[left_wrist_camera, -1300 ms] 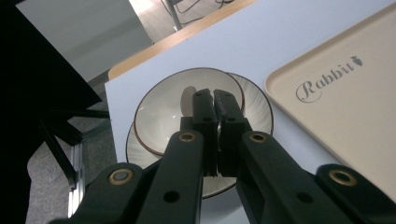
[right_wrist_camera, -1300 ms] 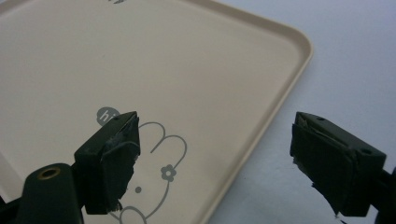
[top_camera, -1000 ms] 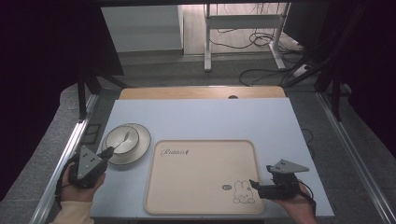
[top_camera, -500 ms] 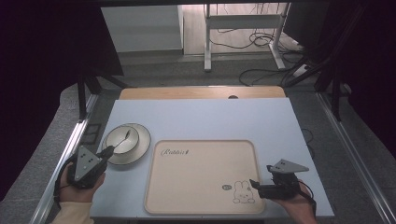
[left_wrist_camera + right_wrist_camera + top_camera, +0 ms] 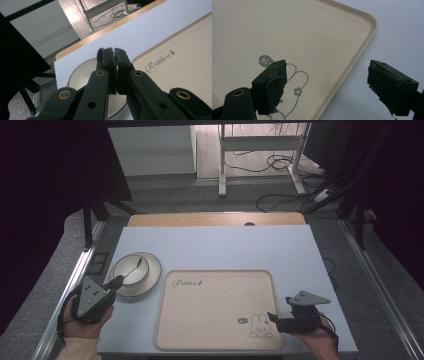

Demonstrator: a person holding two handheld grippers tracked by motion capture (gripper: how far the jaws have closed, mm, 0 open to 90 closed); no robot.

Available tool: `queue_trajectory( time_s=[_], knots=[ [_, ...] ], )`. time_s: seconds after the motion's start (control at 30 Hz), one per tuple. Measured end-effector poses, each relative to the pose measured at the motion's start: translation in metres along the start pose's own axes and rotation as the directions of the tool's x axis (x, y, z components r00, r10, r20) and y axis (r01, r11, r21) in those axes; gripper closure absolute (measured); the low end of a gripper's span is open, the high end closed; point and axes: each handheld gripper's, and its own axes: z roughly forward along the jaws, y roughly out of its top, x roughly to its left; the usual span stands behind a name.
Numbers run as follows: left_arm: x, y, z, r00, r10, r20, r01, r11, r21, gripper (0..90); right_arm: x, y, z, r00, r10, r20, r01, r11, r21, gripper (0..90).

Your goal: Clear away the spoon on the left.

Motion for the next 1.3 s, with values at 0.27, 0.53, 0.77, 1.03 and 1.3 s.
queue_trajectory(
  time_s=[0.27, 0.53, 0.77, 1.03, 1.3],
  knots=[
    [-0.009, 0.011, -0.006, 0.9990, 0.005, 0.044, -0.003, 0.9992, -0.041, 89.2, 0.000, 0.000, -0.001, 1.0000, 0.001, 0.009, -0.001, 1.000, -0.011, 16.2],
    [-0.016, 0.015, -0.006, 0.9974, 0.015, 0.070, -0.012, 0.9987, -0.050, 89.2, 0.001, 0.000, 0.000, 1.0000, 0.000, 0.008, 0.000, 1.000, -0.012, 16.2],
    [-0.018, 0.017, -0.006, 0.9944, -0.011, 0.105, 0.018, 0.9977, -0.066, 89.2, 0.001, 0.000, -0.001, 1.0000, 0.000, 0.008, 0.000, 1.000, -0.011, 16.2],
    [-0.022, 0.017, -0.005, 0.9921, -0.010, 0.125, 0.018, 0.9977, -0.065, 89.2, 0.001, 0.000, 0.000, 1.0000, 0.000, 0.008, 0.001, 1.000, -0.007, 16.2],
    [-0.028, 0.020, -0.002, 0.9898, 0.003, 0.142, 0.007, 0.9978, -0.066, 89.2, 0.001, 0.000, 0.000, 1.0000, 0.000, 0.009, 0.000, 1.000, -0.007, 16.2]
  ],
)
